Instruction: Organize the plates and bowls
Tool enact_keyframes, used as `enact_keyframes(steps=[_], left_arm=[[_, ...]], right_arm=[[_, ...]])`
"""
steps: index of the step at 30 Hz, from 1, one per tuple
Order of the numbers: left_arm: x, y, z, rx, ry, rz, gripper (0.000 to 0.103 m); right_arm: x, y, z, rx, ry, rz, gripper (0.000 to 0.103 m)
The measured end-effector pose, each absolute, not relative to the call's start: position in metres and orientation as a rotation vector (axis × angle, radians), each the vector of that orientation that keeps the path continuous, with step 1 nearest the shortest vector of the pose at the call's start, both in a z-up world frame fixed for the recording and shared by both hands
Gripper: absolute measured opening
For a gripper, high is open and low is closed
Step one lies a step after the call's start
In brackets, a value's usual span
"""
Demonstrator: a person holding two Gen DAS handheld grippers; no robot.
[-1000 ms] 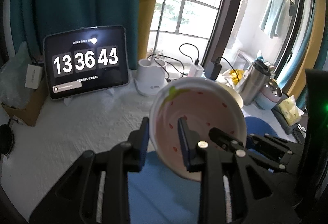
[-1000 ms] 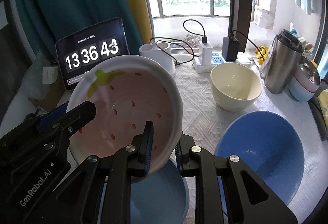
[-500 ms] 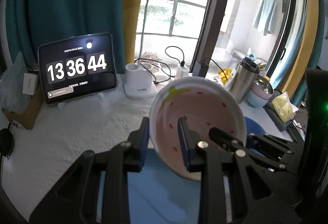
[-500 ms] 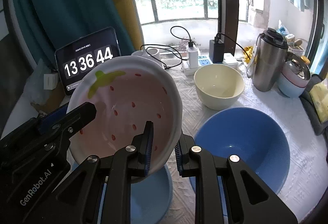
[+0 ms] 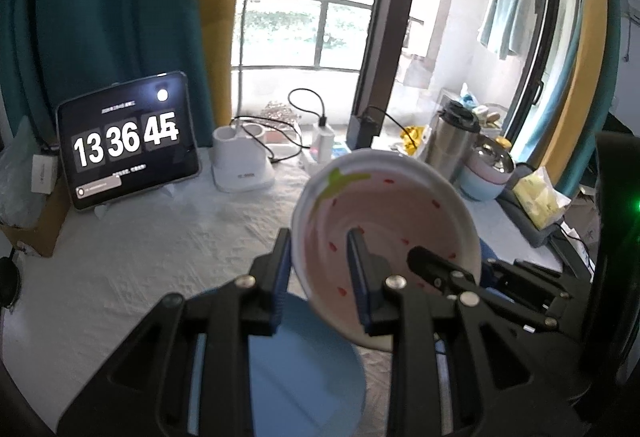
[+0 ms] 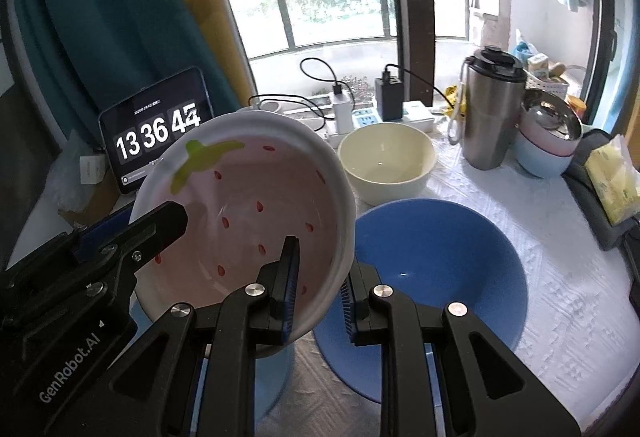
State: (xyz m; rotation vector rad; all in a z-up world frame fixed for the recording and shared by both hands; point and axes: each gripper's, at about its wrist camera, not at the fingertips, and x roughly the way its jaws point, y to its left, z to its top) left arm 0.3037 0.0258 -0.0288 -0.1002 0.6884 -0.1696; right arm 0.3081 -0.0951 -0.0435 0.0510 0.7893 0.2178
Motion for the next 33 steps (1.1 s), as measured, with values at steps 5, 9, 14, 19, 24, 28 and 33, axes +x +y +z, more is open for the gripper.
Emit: enact_keyframes(steps=[5, 9, 14, 19, 24, 28, 33], left_arm=[[0.302, 0.008, -0.030, -0.086, 0.696, -0.187, 0.028], [0.301, -0.005, -0.031, -0.076, 0.702, -0.199, 0.028], [0.299, -0.021, -0.033, -0.060, 0.712, -0.214, 0.028], [0.300, -0.034, -0.037, -0.050, 0.722, -0.224, 0.028], [0.301, -0.043, -0.044, -0.044, 0.741, -0.231, 0.028], [0.302, -0.051, -0.049, -0.036, 0.755, -0.238, 0.028], [0.303, -0.060, -0.058, -0.029, 0.777, -0.242, 0.028]], right_arm=[[0.303, -0.113, -0.044, 0.066, 0.789, 0.201, 0.021], [0.300, -0.129, -0.045, 0.080, 0.788, 0.188, 0.021], [0.297, -0.145, -0.047, 0.097, 0.791, 0.172, 0.021], [0.294, -0.157, -0.051, 0.110, 0.794, 0.161, 0.021], [0.293, -0.167, -0.057, 0.121, 0.805, 0.149, 0.021], [0.293, -0.175, -0.064, 0.130, 0.817, 0.140, 0.021], [0.292, -0.185, -0.074, 0.142, 0.835, 0.131, 0.021]])
